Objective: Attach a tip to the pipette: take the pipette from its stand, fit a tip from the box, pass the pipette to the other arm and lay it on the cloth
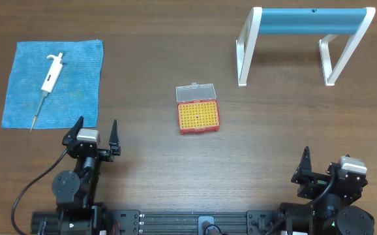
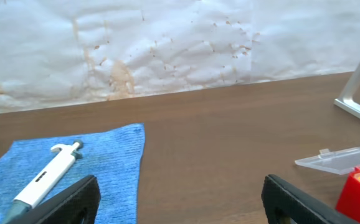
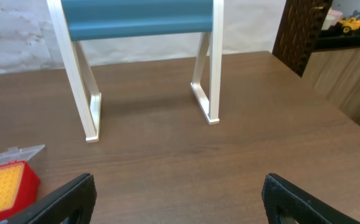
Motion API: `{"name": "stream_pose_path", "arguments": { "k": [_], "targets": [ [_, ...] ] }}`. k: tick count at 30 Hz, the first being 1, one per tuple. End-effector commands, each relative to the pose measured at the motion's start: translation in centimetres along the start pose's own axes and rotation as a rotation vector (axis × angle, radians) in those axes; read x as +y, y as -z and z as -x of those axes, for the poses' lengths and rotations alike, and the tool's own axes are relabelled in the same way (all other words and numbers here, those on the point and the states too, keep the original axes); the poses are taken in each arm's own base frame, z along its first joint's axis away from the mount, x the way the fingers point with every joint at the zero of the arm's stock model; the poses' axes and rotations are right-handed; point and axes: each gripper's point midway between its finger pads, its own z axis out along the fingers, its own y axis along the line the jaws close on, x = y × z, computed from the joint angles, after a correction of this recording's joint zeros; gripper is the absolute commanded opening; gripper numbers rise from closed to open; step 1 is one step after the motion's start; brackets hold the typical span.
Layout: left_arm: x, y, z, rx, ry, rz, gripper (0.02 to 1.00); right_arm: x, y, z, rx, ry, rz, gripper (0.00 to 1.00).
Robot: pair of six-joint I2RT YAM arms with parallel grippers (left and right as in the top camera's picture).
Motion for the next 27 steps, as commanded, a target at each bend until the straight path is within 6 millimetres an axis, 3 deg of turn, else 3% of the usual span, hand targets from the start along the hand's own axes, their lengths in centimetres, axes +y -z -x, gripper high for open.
{"name": "stream_pose_path", "arguments": {
  "k": [1,11,13,15,16,17,20,27],
  "targets": [
    [0.1,0.0,-0.3,0.011,-0.023,0.011,0.84,-0.3,0.2,0.3,-0.008,0.008,-0.017,0.862],
    [0.1,0.0,-0.3,0.011,-0.022,0.011,0.842,-0.3,0.1,0.2,-0.006,0.023,-0.017,0.862],
    [0.1,0.0,-0.3,0.011,-0.023,0.011,0.84,0.7,-1.9,0.7,-0.064,0.024,0.028,0.862],
    [0.1,0.0,-0.3,0.011,-0.022,0.011,0.84,3.4,-7.7,-0.2,-0.227,0.027,0.124,0.862],
    [0.1,0.0,-0.3,0.011,-0.022,0.011,0.84,5.7,-9.9,-1.9,-0.343,0.023,0.23,0.862],
    [0.1,0.0,-0.3,0.011,-0.022,0.011,0.84,6.0,-11.0,-4.3,-0.308,0.025,0.245,0.862],
    [0.1,0.0,-0.3,0.011,-0.022,0.011,0.84,6.1,-11.9,-7.6,-0.176,0.034,0.245,0.862],
    [0.1,0.0,-0.3,0.011,-0.023,0.011,0.84,6.1,-11.9,-7.7,-0.172,0.033,0.245,0.864]
  ]
}}
